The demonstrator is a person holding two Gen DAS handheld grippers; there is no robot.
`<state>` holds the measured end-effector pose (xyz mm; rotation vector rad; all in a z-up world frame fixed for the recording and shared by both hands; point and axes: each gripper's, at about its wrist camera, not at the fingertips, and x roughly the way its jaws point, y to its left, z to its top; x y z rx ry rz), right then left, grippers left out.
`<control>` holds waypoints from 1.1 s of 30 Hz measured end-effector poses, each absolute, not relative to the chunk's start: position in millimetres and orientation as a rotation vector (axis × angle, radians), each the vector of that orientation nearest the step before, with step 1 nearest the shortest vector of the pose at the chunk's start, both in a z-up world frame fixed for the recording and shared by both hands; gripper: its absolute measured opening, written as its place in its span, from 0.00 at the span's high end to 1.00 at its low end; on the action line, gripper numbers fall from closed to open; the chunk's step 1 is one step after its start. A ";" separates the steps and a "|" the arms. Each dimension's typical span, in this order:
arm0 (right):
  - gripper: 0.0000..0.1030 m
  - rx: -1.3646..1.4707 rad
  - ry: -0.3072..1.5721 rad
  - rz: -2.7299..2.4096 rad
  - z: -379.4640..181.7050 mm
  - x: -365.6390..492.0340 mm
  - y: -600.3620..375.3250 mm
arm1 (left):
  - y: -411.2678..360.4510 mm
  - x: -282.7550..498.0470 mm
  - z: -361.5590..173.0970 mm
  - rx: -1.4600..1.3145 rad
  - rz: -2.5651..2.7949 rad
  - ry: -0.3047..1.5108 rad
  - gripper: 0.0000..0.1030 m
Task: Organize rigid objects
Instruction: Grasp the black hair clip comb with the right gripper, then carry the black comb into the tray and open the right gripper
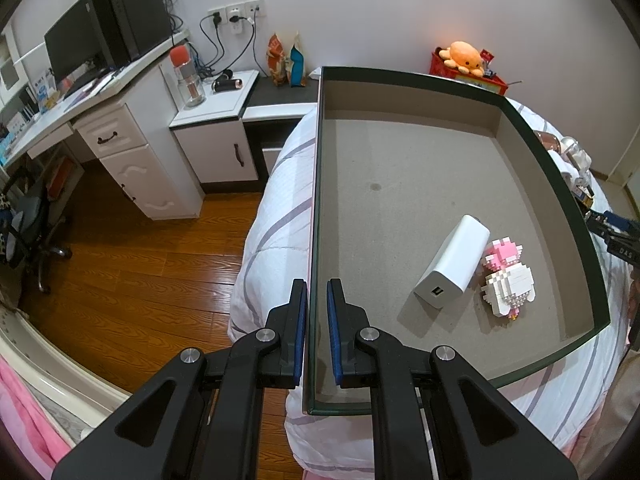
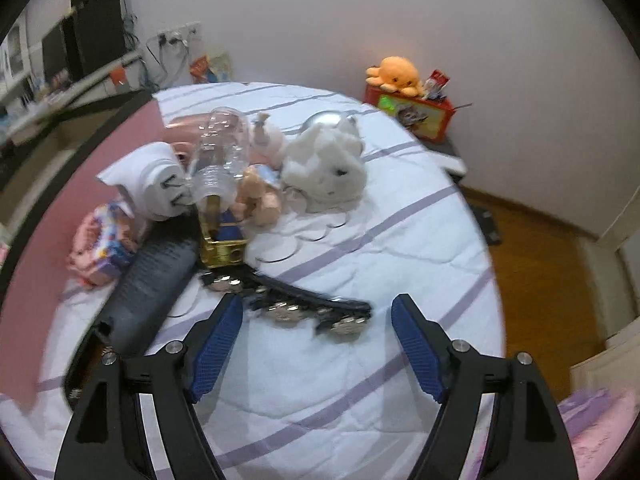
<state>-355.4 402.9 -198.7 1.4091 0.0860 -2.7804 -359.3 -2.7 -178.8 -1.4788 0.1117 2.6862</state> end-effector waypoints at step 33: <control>0.81 1.210 -0.080 -2.800 -164.2 -311.2 368.1 | -5.2 -358.7 -178.9 -1.467 2.671 0.088 0.91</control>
